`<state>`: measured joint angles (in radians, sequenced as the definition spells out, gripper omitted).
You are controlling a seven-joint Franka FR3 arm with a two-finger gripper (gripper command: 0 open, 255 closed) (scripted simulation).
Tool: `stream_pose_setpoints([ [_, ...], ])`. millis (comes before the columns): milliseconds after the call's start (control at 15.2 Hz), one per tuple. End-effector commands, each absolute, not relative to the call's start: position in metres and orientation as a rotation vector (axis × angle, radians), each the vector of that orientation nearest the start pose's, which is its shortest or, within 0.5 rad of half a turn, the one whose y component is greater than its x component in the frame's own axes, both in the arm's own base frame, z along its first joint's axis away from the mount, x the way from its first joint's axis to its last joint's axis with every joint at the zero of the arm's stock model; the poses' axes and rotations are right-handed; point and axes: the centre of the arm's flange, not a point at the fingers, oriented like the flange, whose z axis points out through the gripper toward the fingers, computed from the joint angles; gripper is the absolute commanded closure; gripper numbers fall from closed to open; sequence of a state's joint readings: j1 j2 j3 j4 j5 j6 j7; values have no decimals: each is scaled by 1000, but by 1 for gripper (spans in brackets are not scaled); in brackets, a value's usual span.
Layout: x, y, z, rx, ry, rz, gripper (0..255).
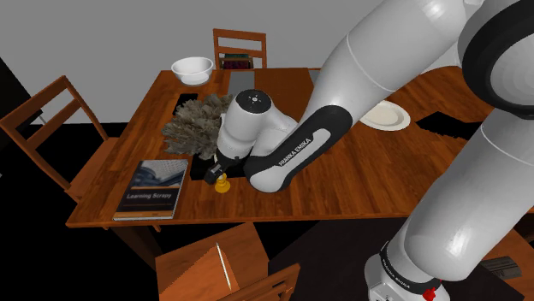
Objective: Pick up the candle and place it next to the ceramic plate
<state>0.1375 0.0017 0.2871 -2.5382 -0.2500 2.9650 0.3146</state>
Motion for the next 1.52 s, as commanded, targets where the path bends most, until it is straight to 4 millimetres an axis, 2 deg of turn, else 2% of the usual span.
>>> stream_pose_setpoints([
  [0, 441, 218, 316, -2963, -519, -654, 0],
  [132, 441, 218, 316, -2963, -519, -654, 0],
  [198, 441, 218, 316, -2963, -519, -654, 255],
  [792, 441, 218, 316, -2963, -519, -654, 255],
  [1452, 441, 218, 369, -2963, -519, -654, 255],
])
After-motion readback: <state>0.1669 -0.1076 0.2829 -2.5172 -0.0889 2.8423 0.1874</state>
